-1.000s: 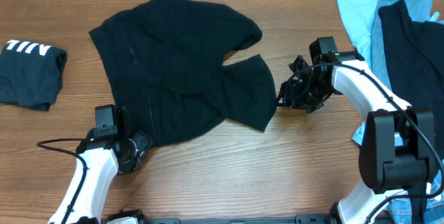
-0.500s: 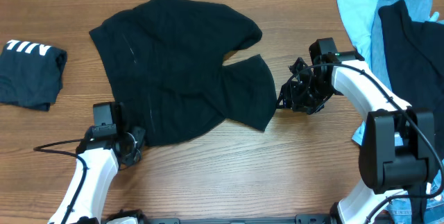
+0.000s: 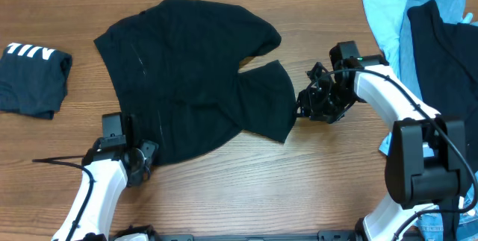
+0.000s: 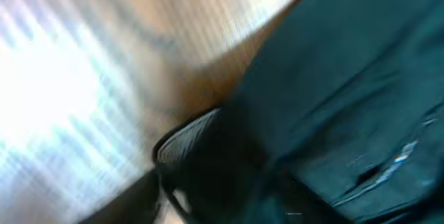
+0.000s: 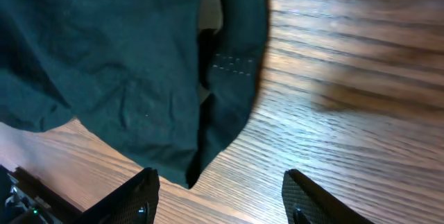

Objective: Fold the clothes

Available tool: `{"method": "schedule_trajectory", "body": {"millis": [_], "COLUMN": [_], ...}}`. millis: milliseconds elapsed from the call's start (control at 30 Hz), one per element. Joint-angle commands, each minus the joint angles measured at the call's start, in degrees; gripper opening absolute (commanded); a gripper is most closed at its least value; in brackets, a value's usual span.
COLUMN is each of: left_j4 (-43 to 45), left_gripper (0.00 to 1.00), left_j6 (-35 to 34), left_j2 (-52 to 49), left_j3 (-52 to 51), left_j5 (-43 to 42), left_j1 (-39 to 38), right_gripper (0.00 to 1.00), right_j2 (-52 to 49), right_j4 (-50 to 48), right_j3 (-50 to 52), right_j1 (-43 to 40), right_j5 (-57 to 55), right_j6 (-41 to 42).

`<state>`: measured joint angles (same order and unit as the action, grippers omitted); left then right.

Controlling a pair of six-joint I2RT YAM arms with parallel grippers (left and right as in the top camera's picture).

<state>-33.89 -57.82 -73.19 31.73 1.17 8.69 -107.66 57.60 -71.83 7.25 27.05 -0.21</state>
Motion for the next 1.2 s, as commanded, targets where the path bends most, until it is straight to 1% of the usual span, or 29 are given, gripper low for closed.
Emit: {"method": "schedule_trajectory", "body": {"millis": [0, 33, 100, 167, 267, 300, 333, 367, 400, 433, 500, 567, 633, 667, 700, 733, 767, 833, 933, 1067, 1100, 1167], "left_j4": [2.67, 2.56, 2.89, 2.62, 2.03, 1.16, 0.28, -0.57, -1.53, -2.58, -4.07, -3.04, -0.17, 2.95, 5.2, 7.65, 9.22, 9.97, 9.97, 9.66, 8.85, 4.5], "left_gripper": [0.04, 0.04, 0.04, 0.04, 0.04, 0.19, 0.43, 0.73, 0.89, 0.96, 1.0, 1.0, 0.99, 0.89, 0.76, 0.16, 0.04, 0.04, 0.04, 0.04, 0.04, 0.04], "left_j6": [2.58, 2.71, 5.22, 5.88, 6.21, 6.1, 5.97, 5.99, 5.99, 5.99, 5.97, 5.99, 5.97, 6.01, 6.03, 6.16, 6.1, 5.95, 6.03, 8.85, 10.1, 12.35], "left_j2": [0.17, 0.17, 0.24, 0.24, 0.24, 0.22, 0.22, 0.22, 0.22, 0.22, 0.22, 0.2, 0.07, -0.22, -0.72, -1.9, -3.28, -5.27, -5.42, -5.2, -4.7, -2.58], "left_j3": [0.04, 0.04, 0.07, 0.35, 0.66, 0.66, 0.66, 0.66, 0.66, 0.63, 0.63, 0.63, 0.48, 0.13, -0.15, -0.33, -0.33, -0.33, -0.04, 2.58, 3.58, 7.72], "left_j5": [3.13, 3.89, 3.91, 2.47, -5.4, -5.77, -5.68, -5.68, -5.7, -5.7, -5.68, -5.29, -2.23, -0.46, 0.66, 1.27, 0.66, 0.28, 0.28, -1.25, -1.16, -0.98], "left_j1": [0.35, 0.35, 0.39, 0.39, 0.39, 0.39, 0.39, 0.39, 0.39, 0.39, 0.39, 0.39, 0.39, 0.39, 0.39, 0.39, 0.39, 0.39, 0.39, 0.39, 0.39, 0.63], "right_gripper": [0.61, 0.61, 0.61, 0.61, 0.61, 0.61, 0.61, 0.61, 0.61, 0.61, 0.61, 0.62, 0.61, 0.62, 0.62, 0.62, 0.62, 0.61, 0.62, 0.61, 0.62, 0.61], "right_j2": [-0.07, -0.07, -0.07, -0.09, -0.11, -0.11, -0.11, -0.11, -0.11, -0.11, -0.11, -0.11, -0.11, -0.11, -0.11, -0.11, -0.11, -0.11, -0.11, -0.11, -0.11, -0.11], "right_j4": [-0.11, 0.0, -0.39, -1.6, -2.99, -3.1, -3.08, -2.91, -2.8, -2.8, -2.82, -2.69, -2.27, -1.97, -1.57, -1.14, -0.7, -0.22, -0.28, -0.31, -0.31, -0.83], "right_j3": [0.22, 0.22, 0.22, 0.22, 0.22, 0.22, 0.22, 0.22, 0.22, 0.22, 0.22, 0.22, 0.22, 0.22, 0.22, 0.22, 0.22, 0.22, 0.22, 0.22, 0.22, 0.22], "right_j1": [0.74, 1.16, 2.36, 3.76, 4.96, 4.96, 4.96, 4.96, 4.96, 4.96, 4.96, 4.96, 4.96, 4.96, 4.96, 4.96, 4.96, 4.96, 4.96, 4.96, 4.96, 4.96], "right_j5": [1.18, 1.55, 1.77, 1.73, 1.53, 1.53, 1.51, 1.51, 1.51, 1.51, 1.53, 1.53, 1.55, 1.55, 1.55, 1.55, 1.53, 1.53, 1.53, 1.53, 1.51, 0.92], "right_j6": [-0.26, -0.28, -0.26, -0.26, -0.26, -0.26, -0.26, -0.26, -0.26, -0.26, -0.2, 0.85, 1.92, 1.92, 1.92, 1.92, 1.92, 1.9, 1.9, 1.9, 1.9, 1.9]}}
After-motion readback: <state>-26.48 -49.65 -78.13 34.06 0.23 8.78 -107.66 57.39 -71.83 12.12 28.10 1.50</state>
